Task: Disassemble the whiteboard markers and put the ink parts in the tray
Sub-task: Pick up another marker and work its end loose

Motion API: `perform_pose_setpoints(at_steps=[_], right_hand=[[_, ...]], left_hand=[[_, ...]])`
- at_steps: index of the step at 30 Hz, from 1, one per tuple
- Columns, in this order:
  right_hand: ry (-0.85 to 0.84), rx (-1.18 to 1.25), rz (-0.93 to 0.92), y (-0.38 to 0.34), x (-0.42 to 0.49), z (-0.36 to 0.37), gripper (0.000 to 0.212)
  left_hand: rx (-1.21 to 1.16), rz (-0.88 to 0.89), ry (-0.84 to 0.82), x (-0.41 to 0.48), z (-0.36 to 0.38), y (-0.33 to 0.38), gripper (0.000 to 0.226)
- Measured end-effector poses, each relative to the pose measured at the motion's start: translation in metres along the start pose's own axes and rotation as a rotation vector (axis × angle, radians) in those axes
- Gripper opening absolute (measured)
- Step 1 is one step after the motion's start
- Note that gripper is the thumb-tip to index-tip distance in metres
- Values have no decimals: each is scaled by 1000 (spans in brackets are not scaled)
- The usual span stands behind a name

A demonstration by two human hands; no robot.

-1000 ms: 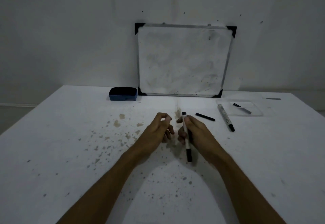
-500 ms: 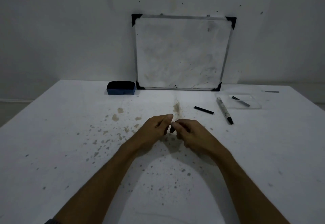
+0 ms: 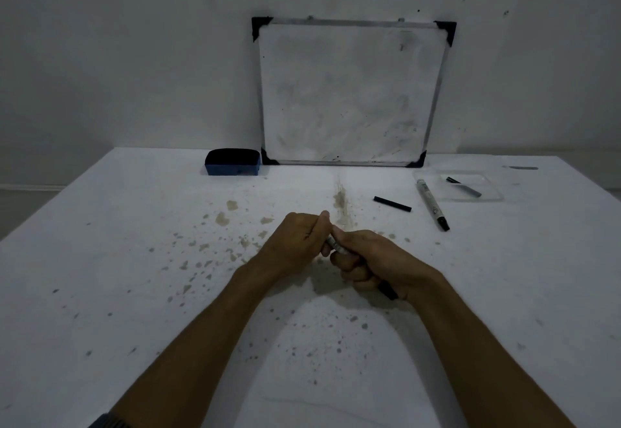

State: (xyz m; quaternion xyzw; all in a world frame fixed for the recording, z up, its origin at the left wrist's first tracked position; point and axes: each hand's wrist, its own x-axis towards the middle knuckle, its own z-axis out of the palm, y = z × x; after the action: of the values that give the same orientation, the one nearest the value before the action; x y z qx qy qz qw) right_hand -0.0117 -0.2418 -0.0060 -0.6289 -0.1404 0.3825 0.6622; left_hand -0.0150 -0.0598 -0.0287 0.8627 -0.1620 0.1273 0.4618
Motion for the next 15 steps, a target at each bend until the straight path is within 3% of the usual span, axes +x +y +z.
perform_pose_setpoints(at_steps=[3,5,8,12,15], right_hand=[[237,-611,-172,4,3,3,45],[344,-819,-257,8,5,1,40],[322,-591,-217,11,8,-6,42],[378,-382,-189,6,17,-11,34],[463,-358,-216,5,17,-15,25]], left_hand=[[-13,-165,-17,-1,0,-5,63],[-74,-264,-7,3,-6,-12,59],[-179,-354,-64,4,-9,-15,54],[-210,-329,-90,-1,1,-10,48],[33,-193,-1,1,6,-18,35]])
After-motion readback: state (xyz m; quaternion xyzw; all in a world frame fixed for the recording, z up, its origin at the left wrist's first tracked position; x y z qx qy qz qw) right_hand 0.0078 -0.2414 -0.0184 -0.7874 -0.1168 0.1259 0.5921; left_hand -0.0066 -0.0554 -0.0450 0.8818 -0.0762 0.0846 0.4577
